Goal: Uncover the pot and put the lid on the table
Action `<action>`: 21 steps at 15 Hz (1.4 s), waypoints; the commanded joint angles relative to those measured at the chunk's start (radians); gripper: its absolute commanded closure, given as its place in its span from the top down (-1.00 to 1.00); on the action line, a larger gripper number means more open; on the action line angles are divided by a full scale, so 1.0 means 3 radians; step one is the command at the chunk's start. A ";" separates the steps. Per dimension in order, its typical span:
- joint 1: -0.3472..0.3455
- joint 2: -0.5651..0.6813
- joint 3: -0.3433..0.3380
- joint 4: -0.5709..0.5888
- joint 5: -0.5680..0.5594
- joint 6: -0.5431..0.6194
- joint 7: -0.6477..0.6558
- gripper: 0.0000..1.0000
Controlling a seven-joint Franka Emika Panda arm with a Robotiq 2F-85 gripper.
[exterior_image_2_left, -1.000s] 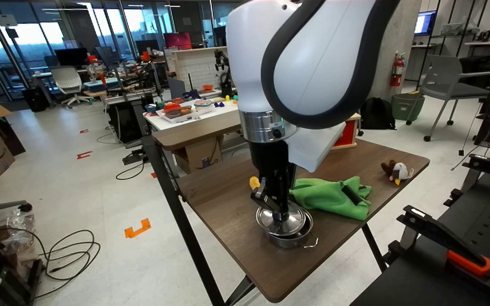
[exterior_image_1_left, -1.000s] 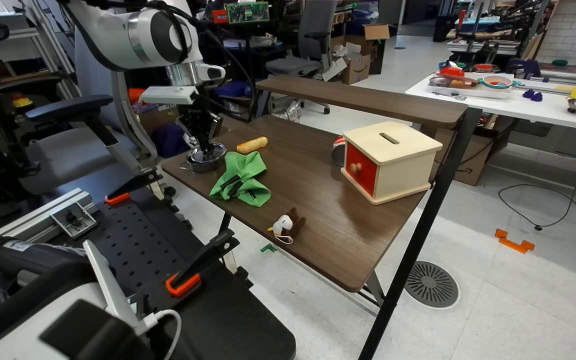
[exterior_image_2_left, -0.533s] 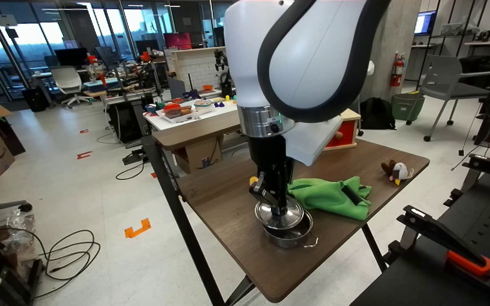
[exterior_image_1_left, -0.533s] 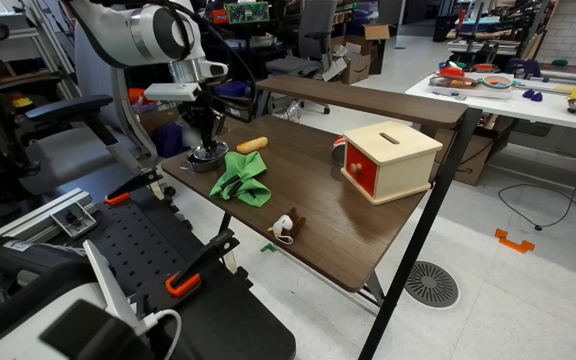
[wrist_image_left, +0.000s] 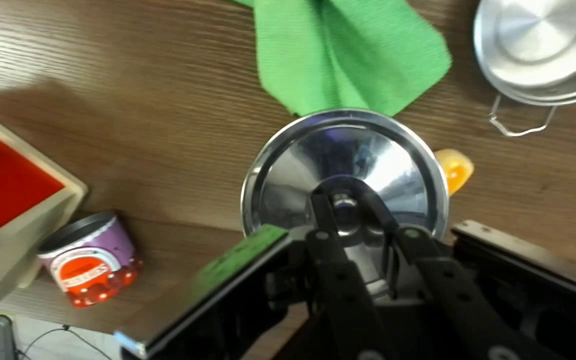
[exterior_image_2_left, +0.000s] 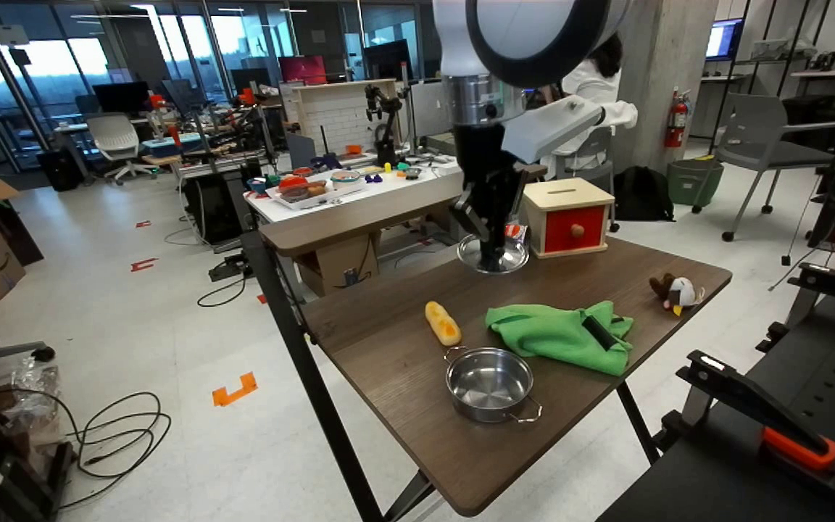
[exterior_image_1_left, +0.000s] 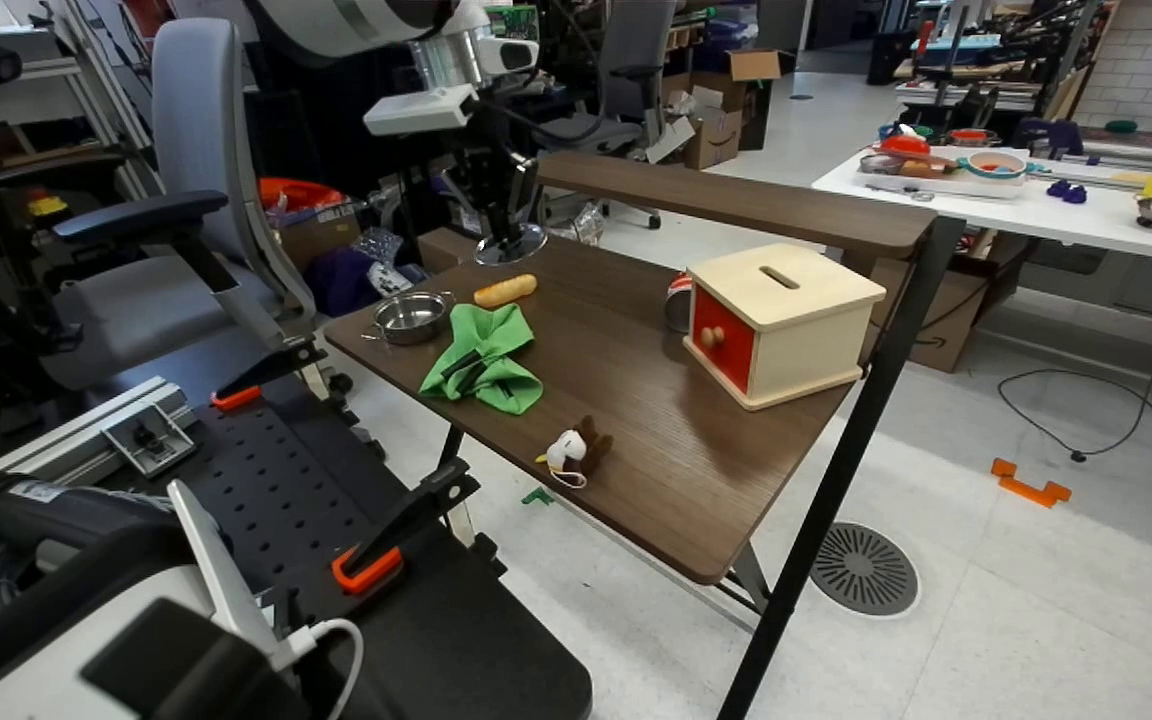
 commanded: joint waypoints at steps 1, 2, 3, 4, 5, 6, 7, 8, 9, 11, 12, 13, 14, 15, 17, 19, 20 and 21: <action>-0.0263 0.0063 -0.0001 0.0260 0.0047 -0.0215 -0.0065 -0.90; -0.0334 0.0084 0.0006 0.0317 0.0062 -0.0258 -0.0081 -0.90; -0.0390 0.0119 0.0002 0.0376 0.0058 -0.0290 -0.0093 -0.90; -0.0449 0.0150 0.0009 0.0426 0.0072 -0.0348 -0.0110 -0.90; -0.0510 0.0211 0.0022 0.0508 0.0090 -0.0401 -0.0150 -0.90; -0.0555 0.0257 0.0037 0.0555 0.0114 -0.0458 -0.0167 -0.90; -0.0604 0.0338 0.0061 0.0642 0.0141 -0.0507 -0.0217 -0.90; -0.0620 0.0403 0.0065 0.0693 0.0152 -0.0526 -0.0220 -0.90; -0.0650 0.0501 0.0079 0.0785 0.0179 -0.0556 -0.0256 -0.90; -0.0657 0.0693 0.0082 0.0959 0.0191 -0.0610 -0.0270 -0.90; -0.0659 0.0767 0.0094 0.1027 0.0207 -0.0639 -0.0282 -0.90; -0.0655 0.0847 0.0108 0.1099 0.0218 -0.0653 -0.0300 -0.90; -0.0652 0.0927 0.0128 0.1175 0.0224 -0.0650 -0.0333 -0.90; -0.0652 0.0994 0.0150 0.1249 0.0232 -0.0673 -0.0365 -0.90; -0.0641 0.1118 0.0196 0.1388 0.0246 -0.0722 -0.0419 -0.90; -0.0630 0.1232 0.0234 0.1528 0.0259 -0.0755 -0.0467 -0.90; -0.0627 0.1286 0.0254 0.1595 0.0280 -0.0773 -0.0488 -0.90; -0.0627 0.1337 0.0271 0.1662 0.0295 -0.0793 -0.0508 -0.90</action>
